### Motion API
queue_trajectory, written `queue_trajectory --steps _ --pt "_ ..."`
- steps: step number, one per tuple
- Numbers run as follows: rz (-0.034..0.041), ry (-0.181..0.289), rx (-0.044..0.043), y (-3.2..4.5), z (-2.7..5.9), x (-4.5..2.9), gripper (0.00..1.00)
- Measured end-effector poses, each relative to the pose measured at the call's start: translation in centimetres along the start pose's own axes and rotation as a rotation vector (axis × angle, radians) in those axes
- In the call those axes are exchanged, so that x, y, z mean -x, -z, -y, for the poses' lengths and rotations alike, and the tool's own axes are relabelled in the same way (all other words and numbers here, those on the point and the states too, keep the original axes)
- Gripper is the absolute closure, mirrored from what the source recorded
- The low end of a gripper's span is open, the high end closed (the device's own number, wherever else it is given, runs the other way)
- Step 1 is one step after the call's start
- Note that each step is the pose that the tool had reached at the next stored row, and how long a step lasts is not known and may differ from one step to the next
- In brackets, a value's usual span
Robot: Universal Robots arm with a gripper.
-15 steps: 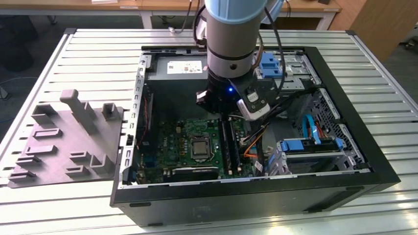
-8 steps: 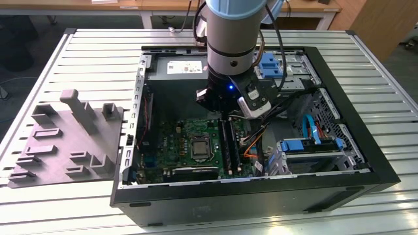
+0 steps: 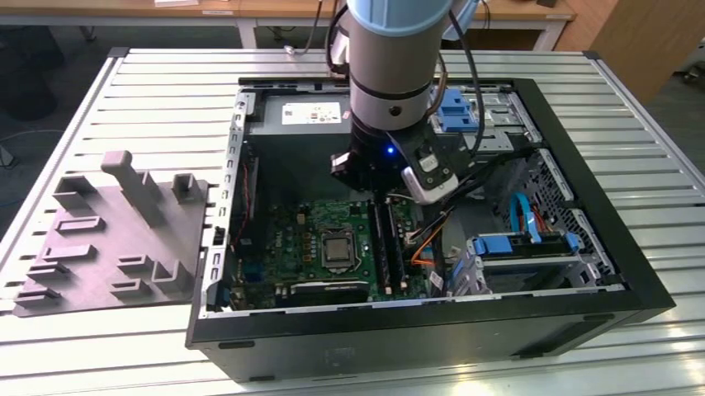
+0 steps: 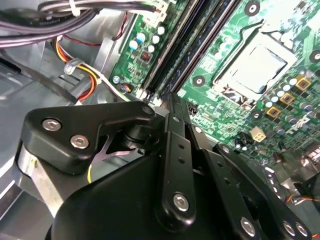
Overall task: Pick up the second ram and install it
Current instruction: 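Press down the second ram until it locks into place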
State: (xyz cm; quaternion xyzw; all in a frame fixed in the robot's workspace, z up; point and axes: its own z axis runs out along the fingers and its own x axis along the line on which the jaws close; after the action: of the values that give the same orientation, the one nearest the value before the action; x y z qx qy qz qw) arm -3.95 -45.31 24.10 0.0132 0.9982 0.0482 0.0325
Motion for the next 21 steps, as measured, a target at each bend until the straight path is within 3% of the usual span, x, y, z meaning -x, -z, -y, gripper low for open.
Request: queue_trajectory --steps 9,13,21 --pt "0.0000 0.000 -0.0002 0.15 1.57 0.04 0.89" --pt "-0.0001 0.000 -0.0057 0.18 1.98 0.06 0.89" --pt "-0.0018 0.003 -0.0437 0.26 2.73 0.09 0.89"
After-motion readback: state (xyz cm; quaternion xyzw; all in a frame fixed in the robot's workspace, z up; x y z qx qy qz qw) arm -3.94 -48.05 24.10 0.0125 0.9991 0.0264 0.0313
